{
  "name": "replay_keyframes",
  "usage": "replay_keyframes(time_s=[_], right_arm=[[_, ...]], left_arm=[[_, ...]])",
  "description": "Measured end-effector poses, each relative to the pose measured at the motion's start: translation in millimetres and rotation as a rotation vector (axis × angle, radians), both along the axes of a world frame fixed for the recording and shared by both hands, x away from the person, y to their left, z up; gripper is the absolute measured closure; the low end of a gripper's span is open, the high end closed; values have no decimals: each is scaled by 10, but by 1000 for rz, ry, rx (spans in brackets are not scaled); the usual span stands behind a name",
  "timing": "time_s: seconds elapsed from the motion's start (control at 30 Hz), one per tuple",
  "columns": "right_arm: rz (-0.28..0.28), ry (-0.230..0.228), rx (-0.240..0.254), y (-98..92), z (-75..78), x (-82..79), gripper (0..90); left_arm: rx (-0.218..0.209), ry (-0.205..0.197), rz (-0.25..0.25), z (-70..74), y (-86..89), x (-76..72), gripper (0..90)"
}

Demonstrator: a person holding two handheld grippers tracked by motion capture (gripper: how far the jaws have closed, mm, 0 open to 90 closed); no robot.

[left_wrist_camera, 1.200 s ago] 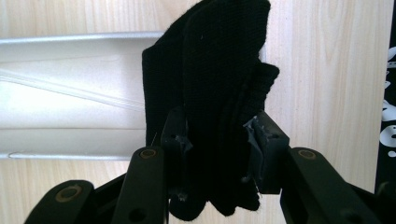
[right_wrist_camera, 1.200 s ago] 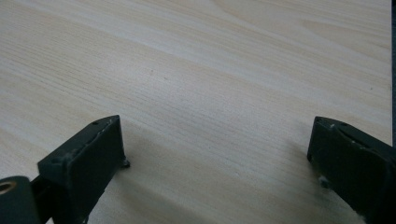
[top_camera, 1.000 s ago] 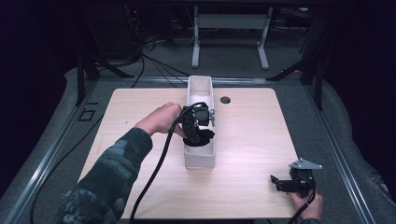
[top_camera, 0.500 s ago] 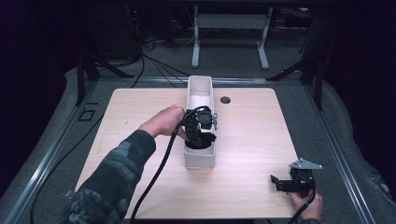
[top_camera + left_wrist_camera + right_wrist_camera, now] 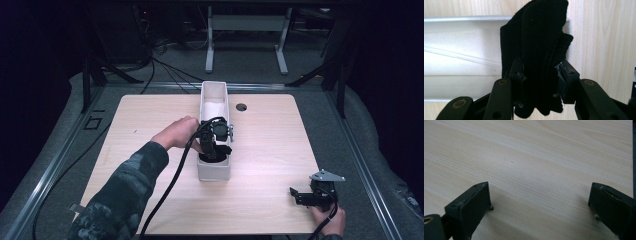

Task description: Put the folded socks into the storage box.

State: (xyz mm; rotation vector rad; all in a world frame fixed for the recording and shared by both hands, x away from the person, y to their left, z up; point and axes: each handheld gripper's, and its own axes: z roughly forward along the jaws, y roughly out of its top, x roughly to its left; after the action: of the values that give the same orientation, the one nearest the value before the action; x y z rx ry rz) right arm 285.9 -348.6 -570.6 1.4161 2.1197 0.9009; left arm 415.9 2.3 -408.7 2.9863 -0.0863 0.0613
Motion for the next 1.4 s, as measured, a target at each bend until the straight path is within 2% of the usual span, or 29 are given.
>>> replay_keyframes(time_s=[0.17, 0.5, 0.6, 0.73, 1.03, 1.4], right_arm=[[-1, 0, 0, 1, 0, 0, 35], [-2, 2, -4, 2, 3, -3, 37], [-2, 2, -3, 2, 3, -3, 38], [-2, 2, -3, 2, 3, -3, 38], [0, 0, 0, 1, 1, -1, 38], [-1, 0, 1, 1, 0, -1, 38]], left_arm=[[21, 9, -2, -76, -14, 3, 622], [28, 27, 9, -147, -43, 26, 601], [31, 33, 24, -146, -38, 37, 552], [41, 54, 40, -140, -17, 46, 438], [26, 23, 69, -44, 61, 17, 205], [-34, -3, 82, 216, 217, -81, 79]])
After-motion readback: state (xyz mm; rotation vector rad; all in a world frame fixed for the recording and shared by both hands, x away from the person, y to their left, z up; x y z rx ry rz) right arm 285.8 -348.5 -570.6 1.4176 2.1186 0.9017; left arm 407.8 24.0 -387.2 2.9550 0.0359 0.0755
